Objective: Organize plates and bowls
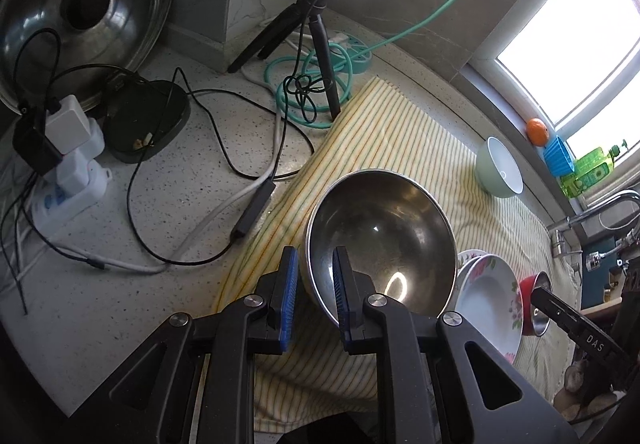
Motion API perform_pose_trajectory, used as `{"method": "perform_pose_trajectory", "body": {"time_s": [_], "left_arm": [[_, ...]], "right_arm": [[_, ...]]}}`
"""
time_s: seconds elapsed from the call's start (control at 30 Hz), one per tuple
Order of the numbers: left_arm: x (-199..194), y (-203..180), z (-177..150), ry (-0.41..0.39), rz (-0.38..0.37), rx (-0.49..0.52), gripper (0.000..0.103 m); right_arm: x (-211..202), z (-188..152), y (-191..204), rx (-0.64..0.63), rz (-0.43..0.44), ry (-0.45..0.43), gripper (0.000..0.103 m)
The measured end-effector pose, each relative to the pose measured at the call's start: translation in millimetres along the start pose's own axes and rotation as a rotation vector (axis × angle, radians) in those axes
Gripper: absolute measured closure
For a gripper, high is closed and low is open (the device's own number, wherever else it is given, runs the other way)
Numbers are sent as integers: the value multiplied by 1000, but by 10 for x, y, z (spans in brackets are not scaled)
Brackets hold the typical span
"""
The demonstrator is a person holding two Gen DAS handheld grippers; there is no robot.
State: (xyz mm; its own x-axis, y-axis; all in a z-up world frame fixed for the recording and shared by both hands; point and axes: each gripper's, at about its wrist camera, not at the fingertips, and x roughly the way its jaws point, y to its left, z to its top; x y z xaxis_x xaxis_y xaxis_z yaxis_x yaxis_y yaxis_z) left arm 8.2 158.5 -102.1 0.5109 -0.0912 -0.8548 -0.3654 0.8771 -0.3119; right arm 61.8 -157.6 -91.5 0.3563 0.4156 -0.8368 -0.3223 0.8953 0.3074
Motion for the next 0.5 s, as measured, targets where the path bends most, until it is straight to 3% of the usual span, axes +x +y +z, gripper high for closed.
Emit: {"method": "perform_pose_trajectory", "body": {"time_s": [0.5], "left_arm": [[150, 132, 13, 39, -10, -40, 86]], "right_arm": [[624, 278, 419, -28, 126, 121, 86]]}}
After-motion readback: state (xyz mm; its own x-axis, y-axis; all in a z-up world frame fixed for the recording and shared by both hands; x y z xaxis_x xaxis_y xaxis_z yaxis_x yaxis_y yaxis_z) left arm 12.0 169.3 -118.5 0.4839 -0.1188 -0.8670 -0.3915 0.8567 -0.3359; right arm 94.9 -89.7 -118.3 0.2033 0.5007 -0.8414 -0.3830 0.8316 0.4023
